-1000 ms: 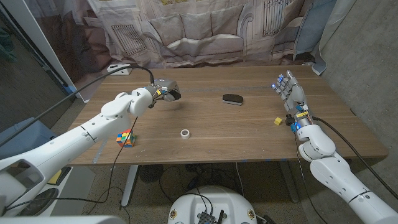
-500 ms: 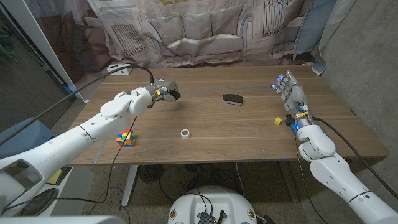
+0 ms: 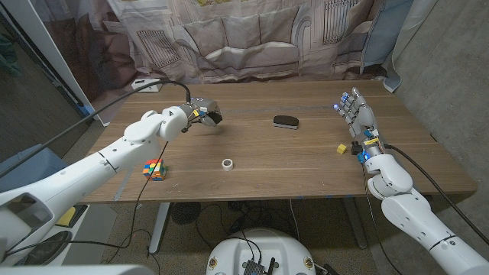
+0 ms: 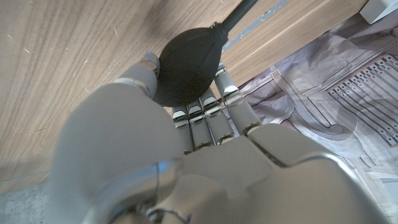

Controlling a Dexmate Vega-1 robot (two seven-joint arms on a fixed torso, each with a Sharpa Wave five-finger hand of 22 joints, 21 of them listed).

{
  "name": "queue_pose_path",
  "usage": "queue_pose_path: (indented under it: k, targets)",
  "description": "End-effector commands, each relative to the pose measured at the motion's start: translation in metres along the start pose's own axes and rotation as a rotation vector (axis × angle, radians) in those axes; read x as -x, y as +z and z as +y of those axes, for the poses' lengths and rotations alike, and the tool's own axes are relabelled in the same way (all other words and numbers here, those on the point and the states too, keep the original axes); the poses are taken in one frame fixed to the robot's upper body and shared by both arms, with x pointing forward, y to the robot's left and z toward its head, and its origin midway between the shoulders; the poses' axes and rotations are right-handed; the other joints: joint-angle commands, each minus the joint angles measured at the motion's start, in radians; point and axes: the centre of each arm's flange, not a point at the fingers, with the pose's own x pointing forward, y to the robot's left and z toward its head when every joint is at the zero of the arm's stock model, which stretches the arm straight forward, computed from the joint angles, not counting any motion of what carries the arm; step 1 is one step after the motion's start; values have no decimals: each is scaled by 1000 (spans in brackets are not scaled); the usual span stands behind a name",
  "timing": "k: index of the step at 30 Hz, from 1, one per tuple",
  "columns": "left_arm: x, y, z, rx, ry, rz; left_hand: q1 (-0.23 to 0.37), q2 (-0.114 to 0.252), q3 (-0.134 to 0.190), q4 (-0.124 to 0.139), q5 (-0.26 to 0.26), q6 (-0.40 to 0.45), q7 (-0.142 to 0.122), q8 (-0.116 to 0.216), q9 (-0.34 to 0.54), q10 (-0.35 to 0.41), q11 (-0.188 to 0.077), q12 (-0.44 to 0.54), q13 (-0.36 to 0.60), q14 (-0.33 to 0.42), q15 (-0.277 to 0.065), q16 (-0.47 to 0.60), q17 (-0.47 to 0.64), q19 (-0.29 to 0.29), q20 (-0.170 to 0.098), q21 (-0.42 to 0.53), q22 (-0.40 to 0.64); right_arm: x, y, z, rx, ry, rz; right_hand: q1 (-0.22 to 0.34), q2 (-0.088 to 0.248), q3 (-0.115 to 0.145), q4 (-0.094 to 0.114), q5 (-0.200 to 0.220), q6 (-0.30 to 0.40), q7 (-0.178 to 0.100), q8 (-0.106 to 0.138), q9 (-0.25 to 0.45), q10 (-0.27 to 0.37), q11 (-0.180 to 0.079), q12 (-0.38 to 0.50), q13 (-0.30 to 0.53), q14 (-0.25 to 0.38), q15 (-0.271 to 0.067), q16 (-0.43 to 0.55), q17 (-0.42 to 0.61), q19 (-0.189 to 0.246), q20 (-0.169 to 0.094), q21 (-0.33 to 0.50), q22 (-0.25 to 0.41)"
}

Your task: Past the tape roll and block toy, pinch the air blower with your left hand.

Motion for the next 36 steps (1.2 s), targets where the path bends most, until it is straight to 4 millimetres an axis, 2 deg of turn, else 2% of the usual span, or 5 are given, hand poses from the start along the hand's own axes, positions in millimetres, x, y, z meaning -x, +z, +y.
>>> queue_pose_path:
  k: [1, 14, 36]
  targets:
    - [-1, 1, -1, -14, -26, 1, -8, 0, -8, 0, 3, -14, 0, -3, 0, -12, -1, -2, 1, -17, 6, -2, 3, -11, 6, -8, 2, 2, -2, 0, -4, -3, 7, 9, 6, -4, -2, -1, 6, 2, -2, 4, 5, 3, -2, 3, 2, 2, -2, 3, 8, 1, 0, 3]
    - [-2, 4, -7, -13, -33, -7, -17, 1, -23, -5, 4, -34, 3, 0, -1, -34, 1, -2, -1, -55, 12, -1, 5, -34, 10, -20, 1, 4, -4, 0, -7, -9, 9, 9, 6, -4, -1, -1, 7, 2, -2, 4, 5, 3, -3, 3, 0, 1, -3, 3, 6, 0, -1, 3]
    - [-7, -5, -27, -1, -39, 19, -31, 3, -28, -6, 5, -26, -1, 9, -3, -27, -4, 6, -3, -44, 4, 6, -2, -32, 8, -22, 1, 4, -5, -1, -7, -10, 17, 9, 6, -6, -1, -1, 8, 6, -2, 4, 4, 4, -3, 3, -1, 2, -3, 4, 6, -1, -1, 3]
